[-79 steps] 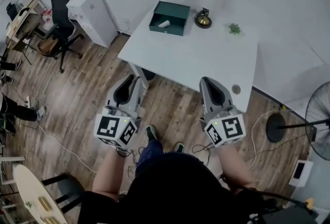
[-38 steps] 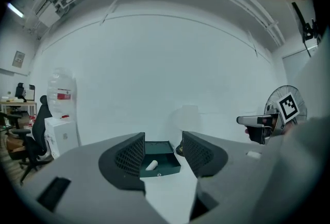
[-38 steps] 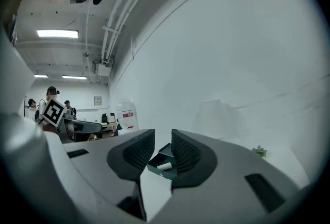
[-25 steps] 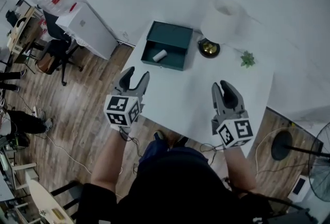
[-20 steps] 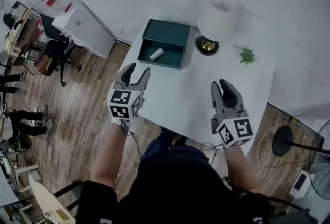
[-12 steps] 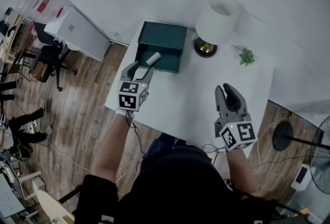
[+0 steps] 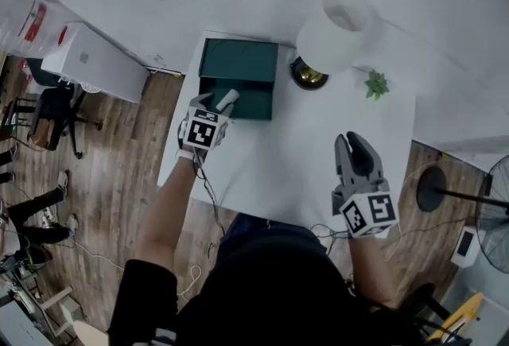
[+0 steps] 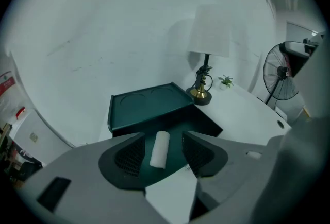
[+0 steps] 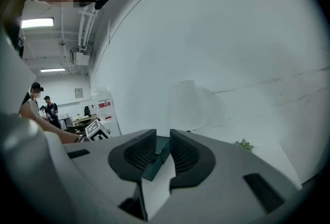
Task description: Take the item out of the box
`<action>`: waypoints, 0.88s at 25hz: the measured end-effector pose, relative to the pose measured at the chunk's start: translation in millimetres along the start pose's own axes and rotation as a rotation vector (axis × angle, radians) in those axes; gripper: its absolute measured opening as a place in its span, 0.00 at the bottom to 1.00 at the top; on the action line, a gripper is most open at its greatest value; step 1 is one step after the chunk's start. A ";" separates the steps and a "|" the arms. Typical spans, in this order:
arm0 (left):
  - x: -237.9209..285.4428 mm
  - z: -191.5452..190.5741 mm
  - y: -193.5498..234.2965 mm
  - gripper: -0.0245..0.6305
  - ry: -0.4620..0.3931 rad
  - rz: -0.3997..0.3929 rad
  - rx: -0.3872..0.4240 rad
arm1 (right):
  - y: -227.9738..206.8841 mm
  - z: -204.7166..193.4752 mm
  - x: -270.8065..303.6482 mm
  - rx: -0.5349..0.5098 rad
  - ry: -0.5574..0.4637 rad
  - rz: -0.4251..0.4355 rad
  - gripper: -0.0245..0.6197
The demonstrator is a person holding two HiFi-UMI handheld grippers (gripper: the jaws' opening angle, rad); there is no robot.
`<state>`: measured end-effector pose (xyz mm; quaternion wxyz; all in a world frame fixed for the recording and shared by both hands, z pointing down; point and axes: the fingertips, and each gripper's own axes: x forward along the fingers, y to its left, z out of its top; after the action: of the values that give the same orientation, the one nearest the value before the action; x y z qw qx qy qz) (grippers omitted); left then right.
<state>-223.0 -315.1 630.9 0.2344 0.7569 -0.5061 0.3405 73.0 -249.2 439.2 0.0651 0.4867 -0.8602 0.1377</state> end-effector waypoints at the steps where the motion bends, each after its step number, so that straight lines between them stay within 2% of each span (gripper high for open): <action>1: 7.1 -1.8 2.8 0.38 0.018 -0.010 0.008 | -1.1 -1.2 1.1 0.003 0.005 -0.015 0.17; 9: 58.8 -11.3 5.5 0.38 0.135 -0.084 0.128 | -7.4 -13.1 4.4 0.017 0.028 -0.115 0.16; 13: 77.4 -4.4 2.6 0.37 0.148 -0.106 0.217 | -7.7 -15.4 1.6 0.015 0.033 -0.147 0.16; 17: 87.1 -31.5 -1.8 0.37 0.275 -0.137 0.227 | -8.9 -18.8 -9.2 0.017 0.040 -0.181 0.16; 19: 90.4 -32.9 -0.9 0.35 0.293 -0.136 0.249 | -8.6 -18.2 -13.8 0.016 0.041 -0.195 0.16; 22: 94.0 -30.9 2.6 0.24 0.297 -0.122 0.253 | -10.1 -19.1 -18.8 0.009 0.041 -0.209 0.16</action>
<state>-210.0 -351.4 722.0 0.2298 0.7512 -0.3723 0.4943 91.0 -233.0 454.5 0.0944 0.5711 -0.8026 0.1438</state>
